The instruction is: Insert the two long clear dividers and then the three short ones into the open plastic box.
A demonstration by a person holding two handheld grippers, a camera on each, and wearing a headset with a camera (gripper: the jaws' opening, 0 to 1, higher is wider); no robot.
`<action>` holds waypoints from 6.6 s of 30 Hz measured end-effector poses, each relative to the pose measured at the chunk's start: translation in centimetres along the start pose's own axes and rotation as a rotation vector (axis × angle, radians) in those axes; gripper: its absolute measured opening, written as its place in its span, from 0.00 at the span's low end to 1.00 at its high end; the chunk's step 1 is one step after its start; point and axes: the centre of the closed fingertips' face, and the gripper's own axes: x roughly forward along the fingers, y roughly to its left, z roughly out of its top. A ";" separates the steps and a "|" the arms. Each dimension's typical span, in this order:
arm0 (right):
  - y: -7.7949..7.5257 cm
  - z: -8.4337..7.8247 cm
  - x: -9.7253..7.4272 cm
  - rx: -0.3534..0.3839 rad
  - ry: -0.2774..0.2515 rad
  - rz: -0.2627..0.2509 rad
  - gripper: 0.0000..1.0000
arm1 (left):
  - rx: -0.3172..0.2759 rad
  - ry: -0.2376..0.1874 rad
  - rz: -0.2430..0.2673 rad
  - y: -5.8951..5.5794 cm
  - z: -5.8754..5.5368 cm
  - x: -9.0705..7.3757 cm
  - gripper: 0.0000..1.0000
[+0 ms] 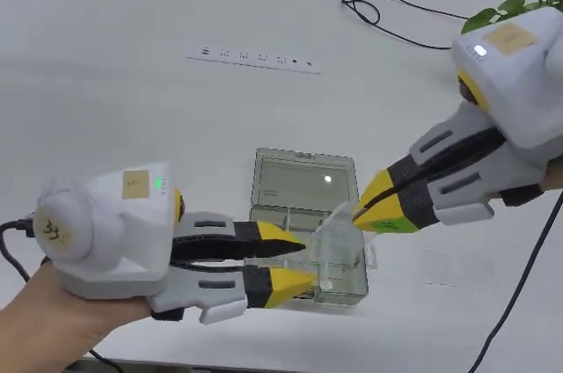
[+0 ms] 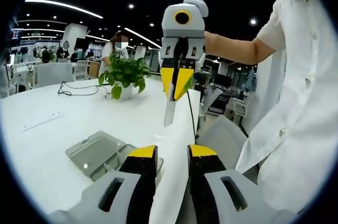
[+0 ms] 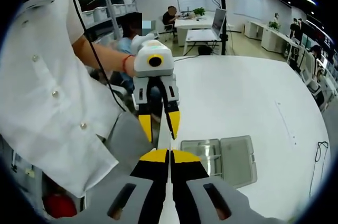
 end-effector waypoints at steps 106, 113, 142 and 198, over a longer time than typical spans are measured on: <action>-8.7 -8.8 18.3 -0.010 0.255 -0.079 0.02 | -0.086 0.101 0.180 7.0 -7.8 -3.2 0.97; -8.7 -8.8 18.3 -0.006 0.253 -0.088 0.03 | -0.083 0.105 0.180 7.0 -7.7 -3.3 0.97; -6.7 -1.5 9.4 0.200 -0.185 -0.165 0.30 | -0.076 0.121 0.226 5.8 -6.9 -4.7 0.98; -6.6 -27.5 1.2 -0.032 0.389 -0.132 0.52 | -0.096 0.179 0.288 4.7 -7.3 -4.5 0.99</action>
